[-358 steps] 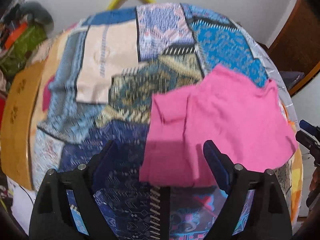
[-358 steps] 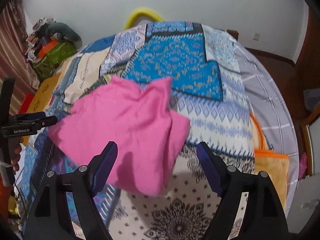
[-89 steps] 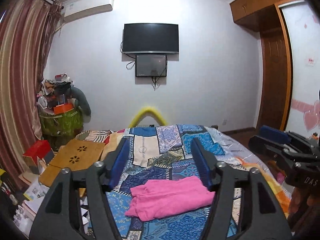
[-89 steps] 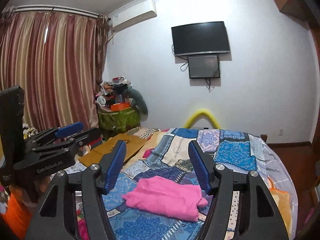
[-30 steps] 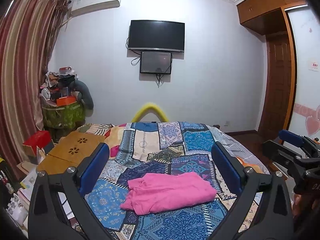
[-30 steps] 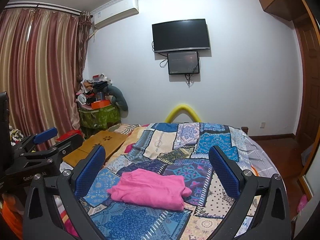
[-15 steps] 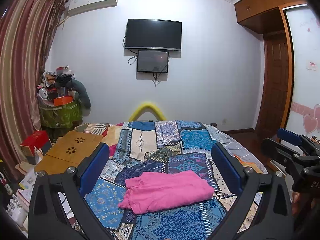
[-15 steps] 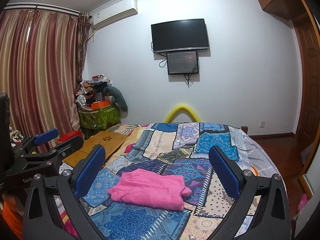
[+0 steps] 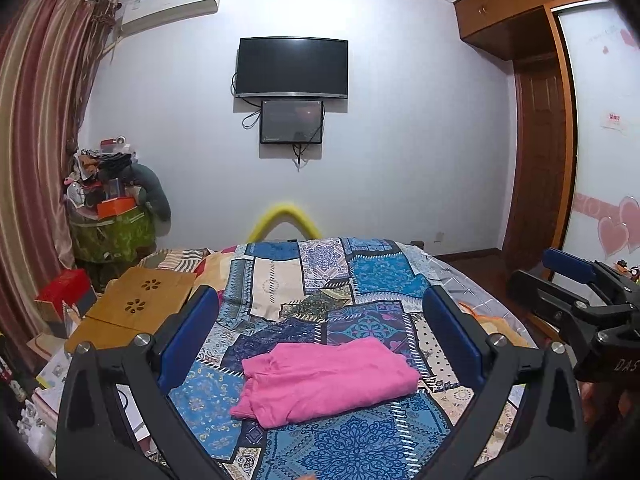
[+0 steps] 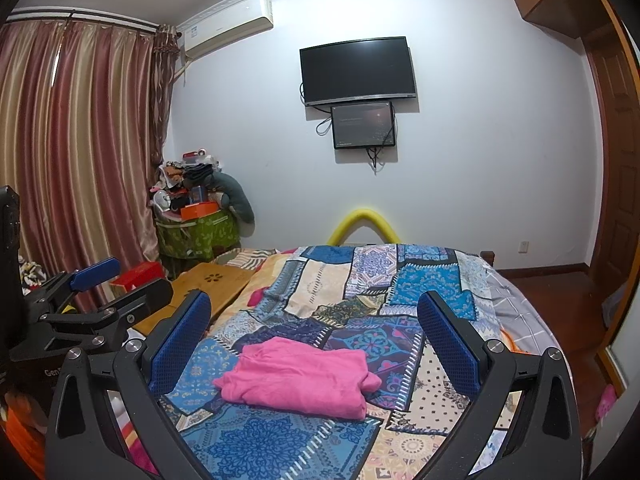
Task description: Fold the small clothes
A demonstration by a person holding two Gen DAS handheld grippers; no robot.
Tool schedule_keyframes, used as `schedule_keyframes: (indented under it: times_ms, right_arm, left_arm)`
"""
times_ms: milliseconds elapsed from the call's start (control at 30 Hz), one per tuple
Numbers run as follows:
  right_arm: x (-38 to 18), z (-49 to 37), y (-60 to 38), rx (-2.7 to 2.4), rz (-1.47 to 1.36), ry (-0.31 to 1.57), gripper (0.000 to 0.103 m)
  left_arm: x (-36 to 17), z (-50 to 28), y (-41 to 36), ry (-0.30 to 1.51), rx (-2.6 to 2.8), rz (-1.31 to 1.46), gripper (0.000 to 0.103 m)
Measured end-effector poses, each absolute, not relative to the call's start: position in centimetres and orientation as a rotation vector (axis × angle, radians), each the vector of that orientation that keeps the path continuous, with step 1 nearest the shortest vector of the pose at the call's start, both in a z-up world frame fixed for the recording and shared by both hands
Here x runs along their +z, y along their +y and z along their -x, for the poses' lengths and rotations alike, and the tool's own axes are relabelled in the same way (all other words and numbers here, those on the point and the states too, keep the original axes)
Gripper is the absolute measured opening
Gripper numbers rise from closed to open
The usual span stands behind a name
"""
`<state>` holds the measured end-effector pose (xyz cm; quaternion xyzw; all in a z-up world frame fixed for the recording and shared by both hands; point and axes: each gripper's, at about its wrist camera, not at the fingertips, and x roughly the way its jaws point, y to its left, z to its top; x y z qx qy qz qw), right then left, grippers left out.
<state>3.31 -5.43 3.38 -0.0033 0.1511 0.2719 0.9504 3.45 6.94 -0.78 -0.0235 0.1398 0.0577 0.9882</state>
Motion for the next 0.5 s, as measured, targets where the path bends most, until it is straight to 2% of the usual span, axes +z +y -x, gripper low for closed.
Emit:
schedule_keyframes:
  times_ms: [500]
  right_arm:
    - [3.35,-3.27,-5.44,0.548,0.003,0.311,0.103]
  left_arm:
    - [-0.66,-3.34,6.5,0.274,0.104,0.046,0.103]
